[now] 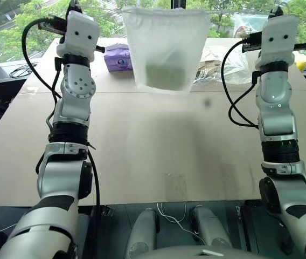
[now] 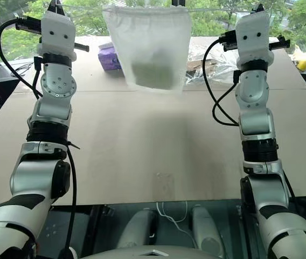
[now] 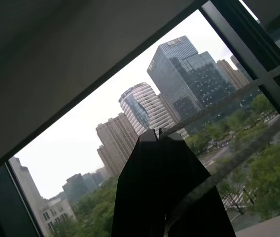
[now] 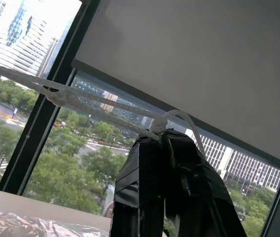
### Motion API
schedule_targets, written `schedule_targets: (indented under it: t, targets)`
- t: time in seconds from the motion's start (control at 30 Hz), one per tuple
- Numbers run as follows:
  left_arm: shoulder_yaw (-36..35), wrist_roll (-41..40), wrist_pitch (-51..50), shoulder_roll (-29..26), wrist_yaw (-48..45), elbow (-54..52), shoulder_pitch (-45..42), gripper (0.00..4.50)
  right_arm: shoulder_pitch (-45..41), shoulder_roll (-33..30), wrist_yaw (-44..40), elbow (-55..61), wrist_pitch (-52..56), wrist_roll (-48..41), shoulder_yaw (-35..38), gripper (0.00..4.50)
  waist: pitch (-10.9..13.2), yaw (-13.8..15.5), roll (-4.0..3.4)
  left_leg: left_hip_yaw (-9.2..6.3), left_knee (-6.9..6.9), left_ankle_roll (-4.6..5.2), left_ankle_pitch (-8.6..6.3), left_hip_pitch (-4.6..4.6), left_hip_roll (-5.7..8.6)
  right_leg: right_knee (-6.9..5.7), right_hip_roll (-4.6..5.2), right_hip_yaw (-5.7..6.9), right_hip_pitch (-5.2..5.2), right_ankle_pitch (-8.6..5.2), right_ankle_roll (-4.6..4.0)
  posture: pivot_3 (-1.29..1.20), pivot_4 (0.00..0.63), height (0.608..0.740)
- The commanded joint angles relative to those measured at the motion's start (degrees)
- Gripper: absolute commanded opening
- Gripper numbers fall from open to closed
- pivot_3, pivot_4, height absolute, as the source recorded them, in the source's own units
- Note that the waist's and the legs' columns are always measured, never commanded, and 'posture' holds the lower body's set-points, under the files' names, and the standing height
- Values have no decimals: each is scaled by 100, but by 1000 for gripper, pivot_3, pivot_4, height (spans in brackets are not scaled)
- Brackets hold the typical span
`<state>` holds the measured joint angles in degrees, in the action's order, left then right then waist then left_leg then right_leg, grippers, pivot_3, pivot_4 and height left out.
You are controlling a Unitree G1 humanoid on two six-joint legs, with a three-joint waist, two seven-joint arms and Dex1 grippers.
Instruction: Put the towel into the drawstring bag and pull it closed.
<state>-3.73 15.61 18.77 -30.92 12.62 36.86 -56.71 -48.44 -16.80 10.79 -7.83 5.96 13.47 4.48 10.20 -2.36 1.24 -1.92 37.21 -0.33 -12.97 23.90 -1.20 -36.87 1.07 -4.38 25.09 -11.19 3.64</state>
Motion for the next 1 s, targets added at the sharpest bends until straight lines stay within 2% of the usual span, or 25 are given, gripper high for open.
schedule_targets:
  t: [0.03,0.3,0.57,0.7,0.83,1.0]
  targets:
    - [-483,-466,-358,23,65,113,139,38,108,110,282,1,424,-274,520,0,0,-11,0,1,0,0,0,-1,0,0,0,-1,0,0,0,0,150,740]
    - [-1468,-1582,-1326,329,487,309,457,38,456,314,609,104,1133,-592,809,0,0,-14,0,0,2,0,0,-2,0,-9,0,-1,1,0,0,0,150,740]
    - [-1819,-1858,-1721,366,1004,142,810,38,427,939,1790,192,2073,-1609,2158,0,-1,6,1,-4,5,0,0,-4,-1,-15,1,1,-1,1,-1,0,150,740]
    - [-1783,-1913,-1795,387,1053,36,862,38,417,855,1764,205,2167,-1781,2059,0,-1,-5,1,-3,9,0,0,-4,0,-16,0,0,-1,1,-2,0,150,740]
    - [-1594,-2010,-1720,512,666,27,765,38,377,811,866,249,2209,-2053,1454,0,-1,-28,0,-3,8,0,0,-5,0,-17,-2,0,-1,1,-2,0,150,740]
    - [-865,-2666,-2255,969,-1891,-6,603,38,641,552,-1291,890,2789,-2664,218,0,-2,-5,0,-4,8,0,0,-5,0,-14,-4,3,-4,1,-2,0,150,740]
